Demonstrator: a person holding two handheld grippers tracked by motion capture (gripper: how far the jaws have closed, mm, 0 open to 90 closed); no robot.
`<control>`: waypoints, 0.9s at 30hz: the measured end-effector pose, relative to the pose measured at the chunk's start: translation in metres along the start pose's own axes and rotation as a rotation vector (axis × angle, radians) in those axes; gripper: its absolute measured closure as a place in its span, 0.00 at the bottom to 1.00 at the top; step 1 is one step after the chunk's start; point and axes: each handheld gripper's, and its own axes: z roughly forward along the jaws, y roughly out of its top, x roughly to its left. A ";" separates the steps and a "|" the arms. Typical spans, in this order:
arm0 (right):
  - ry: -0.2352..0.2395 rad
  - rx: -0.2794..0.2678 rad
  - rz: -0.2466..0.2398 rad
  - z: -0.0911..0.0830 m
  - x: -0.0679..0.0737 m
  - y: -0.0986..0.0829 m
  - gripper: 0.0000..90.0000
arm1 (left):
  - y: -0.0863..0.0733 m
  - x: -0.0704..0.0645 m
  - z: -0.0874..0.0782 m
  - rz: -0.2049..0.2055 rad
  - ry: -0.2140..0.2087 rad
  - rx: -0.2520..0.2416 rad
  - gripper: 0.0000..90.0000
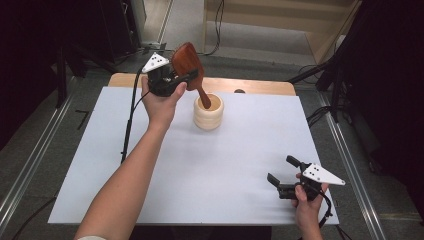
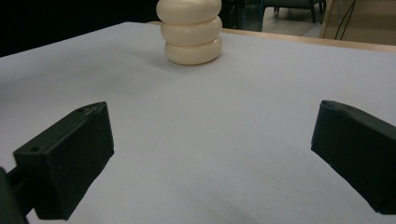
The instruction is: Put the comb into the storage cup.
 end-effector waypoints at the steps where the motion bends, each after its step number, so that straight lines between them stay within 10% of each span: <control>1: 0.000 -0.001 0.000 0.000 0.000 0.000 0.00 | -0.001 0.000 0.001 0.001 -0.003 0.001 0.65; 27: 0.005 -0.007 0.008 0.000 -0.001 0.000 0.00 | -0.029 0.004 0.020 -0.044 0.030 0.035 0.65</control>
